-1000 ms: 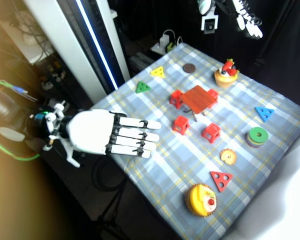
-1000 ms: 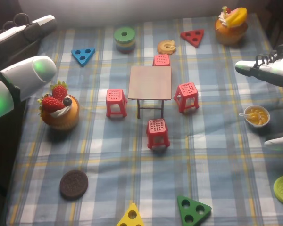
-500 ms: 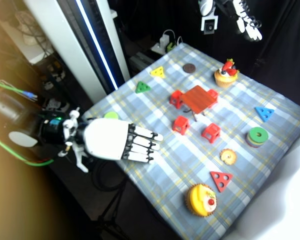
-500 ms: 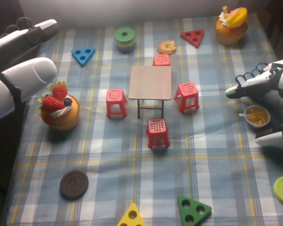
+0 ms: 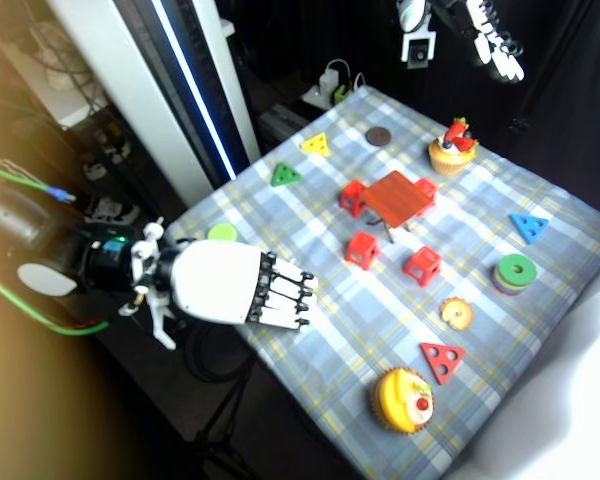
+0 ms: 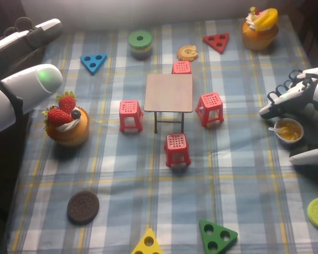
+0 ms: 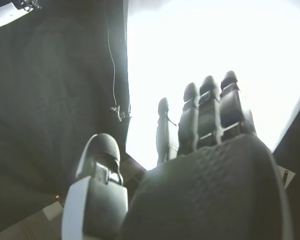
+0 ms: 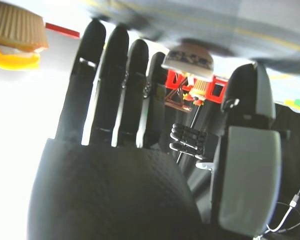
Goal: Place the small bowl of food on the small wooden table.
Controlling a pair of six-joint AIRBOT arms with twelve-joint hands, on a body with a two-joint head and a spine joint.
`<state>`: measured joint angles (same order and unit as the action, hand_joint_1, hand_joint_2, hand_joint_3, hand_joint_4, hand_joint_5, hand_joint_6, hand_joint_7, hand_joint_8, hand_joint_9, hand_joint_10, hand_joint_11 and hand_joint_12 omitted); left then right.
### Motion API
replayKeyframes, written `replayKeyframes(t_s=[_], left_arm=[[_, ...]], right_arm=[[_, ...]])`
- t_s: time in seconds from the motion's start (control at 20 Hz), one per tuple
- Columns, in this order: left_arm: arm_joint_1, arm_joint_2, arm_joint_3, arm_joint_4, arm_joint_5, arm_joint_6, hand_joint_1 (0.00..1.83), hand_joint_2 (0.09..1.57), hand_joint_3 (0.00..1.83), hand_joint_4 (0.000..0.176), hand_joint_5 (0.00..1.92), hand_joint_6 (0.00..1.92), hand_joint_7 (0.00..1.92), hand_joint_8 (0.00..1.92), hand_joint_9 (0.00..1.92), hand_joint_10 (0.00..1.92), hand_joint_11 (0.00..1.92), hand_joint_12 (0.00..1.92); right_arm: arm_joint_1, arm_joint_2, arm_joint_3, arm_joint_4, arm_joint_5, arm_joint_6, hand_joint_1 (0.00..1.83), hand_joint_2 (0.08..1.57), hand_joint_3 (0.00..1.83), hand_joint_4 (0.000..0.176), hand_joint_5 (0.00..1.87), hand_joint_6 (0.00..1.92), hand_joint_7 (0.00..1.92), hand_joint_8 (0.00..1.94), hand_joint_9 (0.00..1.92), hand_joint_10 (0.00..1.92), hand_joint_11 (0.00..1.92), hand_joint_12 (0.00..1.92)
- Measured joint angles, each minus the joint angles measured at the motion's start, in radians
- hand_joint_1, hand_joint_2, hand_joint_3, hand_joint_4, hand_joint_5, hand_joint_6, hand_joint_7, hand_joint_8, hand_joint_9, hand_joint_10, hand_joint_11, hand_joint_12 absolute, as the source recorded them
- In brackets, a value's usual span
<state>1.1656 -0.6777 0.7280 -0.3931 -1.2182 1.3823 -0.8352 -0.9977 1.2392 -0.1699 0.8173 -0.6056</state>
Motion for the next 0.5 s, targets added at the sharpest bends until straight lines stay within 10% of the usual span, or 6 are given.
replayKeyframes(t_s=[0.35, 0.4, 0.45, 0.5], left_arm=[[0.0, 0.0, 0.0, -0.001, 0.002, -0.008, 0.18, 1.2, 0.0, 0.173, 0.25, 0.01, 0.2, 0.01, 0.15, 0.02, 0.0, 0.0], [0.0, 0.0, 0.003, 0.002, 0.003, -0.01, 0.16, 1.2, 0.0, 0.175, 0.24, 0.0, 0.19, 0.0, 0.15, 0.01, 0.0, 0.0], [0.0, 0.0, 0.005, 0.0, 0.005, -0.011, 0.15, 1.21, 0.0, 0.17, 0.24, 0.0, 0.2, 0.0, 0.15, 0.01, 0.0, 0.0], [0.0, 0.0, 0.005, -0.004, 0.006, -0.011, 0.14, 1.21, 0.0, 0.166, 0.24, 0.0, 0.21, 0.01, 0.15, 0.01, 0.0, 0.0]], right_arm=[[0.01, 0.0, 0.0, 0.001, 0.008, 0.002, 1.04, 0.97, 0.01, 0.0, 1.0, 0.02, 1.07, 0.02, 1.03, 0.04, 0.51, 1.08], [0.01, 0.0, 0.0, 0.001, 0.009, 0.001, 1.11, 1.02, 0.01, 0.0, 1.12, 0.55, 1.12, 0.02, 1.03, 0.04, 0.45, 1.18], [0.01, 0.0, 0.0, 0.001, 0.011, 0.001, 1.21, 1.06, 0.01, 0.0, 1.14, 0.59, 1.06, 0.79, 1.06, 0.05, 0.44, 1.27], [0.012, -0.002, 0.0, 0.002, 0.014, 0.0, 1.23, 1.07, 0.0, 0.005, 1.14, 0.65, 1.01, 0.96, 1.06, 0.05, 0.41, 1.28]])
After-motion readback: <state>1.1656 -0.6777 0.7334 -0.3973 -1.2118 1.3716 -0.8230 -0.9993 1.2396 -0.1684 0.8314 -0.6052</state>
